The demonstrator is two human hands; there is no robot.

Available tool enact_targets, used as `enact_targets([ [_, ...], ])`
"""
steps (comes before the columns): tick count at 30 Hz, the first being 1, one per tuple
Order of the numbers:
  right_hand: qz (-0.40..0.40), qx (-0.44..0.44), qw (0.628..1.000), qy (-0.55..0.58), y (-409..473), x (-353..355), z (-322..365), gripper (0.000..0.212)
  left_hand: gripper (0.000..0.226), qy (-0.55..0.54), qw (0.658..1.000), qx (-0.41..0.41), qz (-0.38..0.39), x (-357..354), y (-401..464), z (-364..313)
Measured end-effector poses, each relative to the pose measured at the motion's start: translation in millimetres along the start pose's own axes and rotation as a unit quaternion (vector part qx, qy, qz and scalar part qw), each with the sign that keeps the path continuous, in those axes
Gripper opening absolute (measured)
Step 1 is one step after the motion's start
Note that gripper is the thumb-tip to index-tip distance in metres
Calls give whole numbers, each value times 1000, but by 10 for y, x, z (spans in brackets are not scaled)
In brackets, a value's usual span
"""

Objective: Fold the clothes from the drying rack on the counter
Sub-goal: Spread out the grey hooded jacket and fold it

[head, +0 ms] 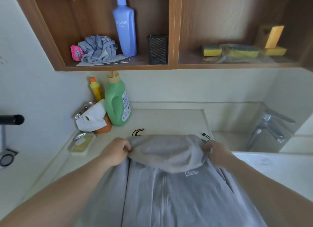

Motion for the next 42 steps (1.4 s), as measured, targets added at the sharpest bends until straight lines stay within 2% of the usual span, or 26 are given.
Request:
enact_targets([
  [3, 47, -23, 998, -16, -133, -147, -177, 42, 14, -14, 997, 66, -32, -96, -217, 22],
  [5, 49, -39, 998, -29, -191, -199, -205, 35, 29, 16, 991, 119, -65, -156, -330, -30],
  [6, 37, -45, 998, -31, -220, -199, -192, 31, 35, 40, 989, 110, -88, -165, -373, -156],
  [8, 24, -36, 999, -29, -287, -236, -152, 26, 40, 74, 988, 23, -133, -220, -440, -538],
  [9, 29, -32, 999, -32, -319, -268, -123, 28, 44, 81, 988, -20, -132, -282, -464, -737],
  [12, 54, -22, 997, -51, -415, -395, -109, 28, 61, 95, 993, -74, 1, -638, -518, -1239],
  [15, 66, 0, 994, -85, -462, -441, -116, 34, 68, 139, 976, -119, 118, -1045, -596, -1592],
  [17, 70, -6, 996, -60, -494, -418, -151, 30, 71, 178, 960, -109, 186, -1293, -660, -1585],
  [19, 42, -30, 999, 17, -495, -333, -282, 29, 70, 208, 940, -79, 259, -1481, -715, -1424],
  [21, -27, -52, 997, 58, -472, -223, -434, 28, 71, 217, 928, -66, 297, -1521, -756, -1293],
  [23, -102, -70, 991, 46, -465, -88, -671, 35, 74, 215, 922, -68, 313, -1541, -713, -1311],
  [25, -103, -128, 986, 21, -486, -37, -911, 44, 80, 206, 920, -63, 326, -1521, -644, -1358],
  [27, -37, -187, 982, 19, -493, -97, -1113, 52, 84, 194, 922, -48, 332, -1456, -552, -1399],
  [30, 63, -227, 968, 89, -543, -189, -1313, 52, 68, 202, 934, -33, 292, -1335, -364, -1562],
  [33, 81, -234, 953, 176, -576, -177, -1491, 51, 48, 163, 979, -3, 126, -1070, -126, -1677],
  [35, 88, -231, 943, 224, -596, -142, -1519, 48, 38, 168, 985, -6, 38, -932, -35, -1678],
  [36, 92, -239, 934, 249, -598, -139, -1552, 45, 38, 186, 982, -22, 25, -935, -10, -1702],
  [38, 112, -253, 919, 282, -622, -111, -1534, 35, 49, 175, 983, -43, 47, -1019, -7, -1750],
  [40, 136, -254, 910, 300, -603, -72, -1530, 26, 72, 155, 977, -38, 139, -1264, -66, -1785],
  [42, 136, -240, 929, 246, -562, 27, -1502, 27, 96, 189, 953, -20, 236, -1561, -167, -1746],
])
Point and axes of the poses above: each hand's wrist, its own y-axis towards the middle knuckle, its own x-axis out of the back of the hand, z = x × y, the point moved 6 cm from there along y, towards the middle knuckle, and after that the axes turned 5 degrees about -x, right-handed, at the moved point
